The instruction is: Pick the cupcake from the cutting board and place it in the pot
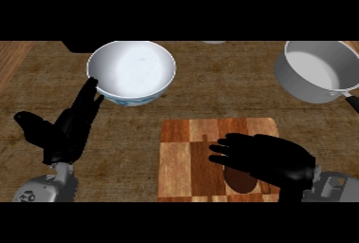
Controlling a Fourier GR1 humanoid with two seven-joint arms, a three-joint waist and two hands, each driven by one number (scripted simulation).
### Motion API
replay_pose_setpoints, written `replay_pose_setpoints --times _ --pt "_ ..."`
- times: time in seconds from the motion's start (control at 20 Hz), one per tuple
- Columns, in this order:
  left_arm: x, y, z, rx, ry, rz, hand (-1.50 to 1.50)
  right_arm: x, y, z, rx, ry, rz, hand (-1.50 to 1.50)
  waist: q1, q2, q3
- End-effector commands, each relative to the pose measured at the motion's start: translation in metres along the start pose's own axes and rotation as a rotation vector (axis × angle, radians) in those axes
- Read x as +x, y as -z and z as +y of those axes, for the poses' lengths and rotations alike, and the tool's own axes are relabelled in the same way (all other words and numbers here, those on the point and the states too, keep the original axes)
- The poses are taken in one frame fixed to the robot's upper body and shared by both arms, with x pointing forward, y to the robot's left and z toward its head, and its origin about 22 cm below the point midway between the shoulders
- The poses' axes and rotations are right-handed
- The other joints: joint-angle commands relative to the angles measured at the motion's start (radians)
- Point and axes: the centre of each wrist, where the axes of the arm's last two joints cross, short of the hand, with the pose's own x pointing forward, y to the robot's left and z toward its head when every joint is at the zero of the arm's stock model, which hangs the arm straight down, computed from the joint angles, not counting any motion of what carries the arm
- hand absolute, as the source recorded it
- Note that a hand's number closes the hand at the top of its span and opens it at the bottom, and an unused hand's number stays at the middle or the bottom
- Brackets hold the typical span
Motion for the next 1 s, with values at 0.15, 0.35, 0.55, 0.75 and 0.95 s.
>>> replay_pose_setpoints --times 0.15,0.35,0.55,0.75,0.95 --pt "-0.009 0.007 0.000 0.002 0.013 0.018 0.00 0.002 0.010 0.014 0.055 -0.083 0.021 -1.50 -0.003 0.002 -0.002" --pt "-0.006 0.007 0.007 -0.009 0.000 0.017 0.00 -0.010 0.030 0.024 0.063 -0.108 0.093 -1.50 0.000 0.003 -0.001" --pt "-0.006 0.006 -0.018 0.001 -0.012 0.021 0.00 0.006 0.038 0.039 0.090 -0.135 0.083 -1.50 -0.003 0.002 -0.001" --pt "0.011 -0.005 0.009 -0.010 0.002 0.027 0.00 -0.007 0.044 0.024 0.117 -0.133 0.100 -1.50 0.002 0.001 -0.001" --pt "-0.017 0.002 -0.009 -0.007 -0.006 0.017 0.00 -0.004 0.036 0.054 0.114 -0.063 -0.020 1.50 -0.004 0.002 -0.002"
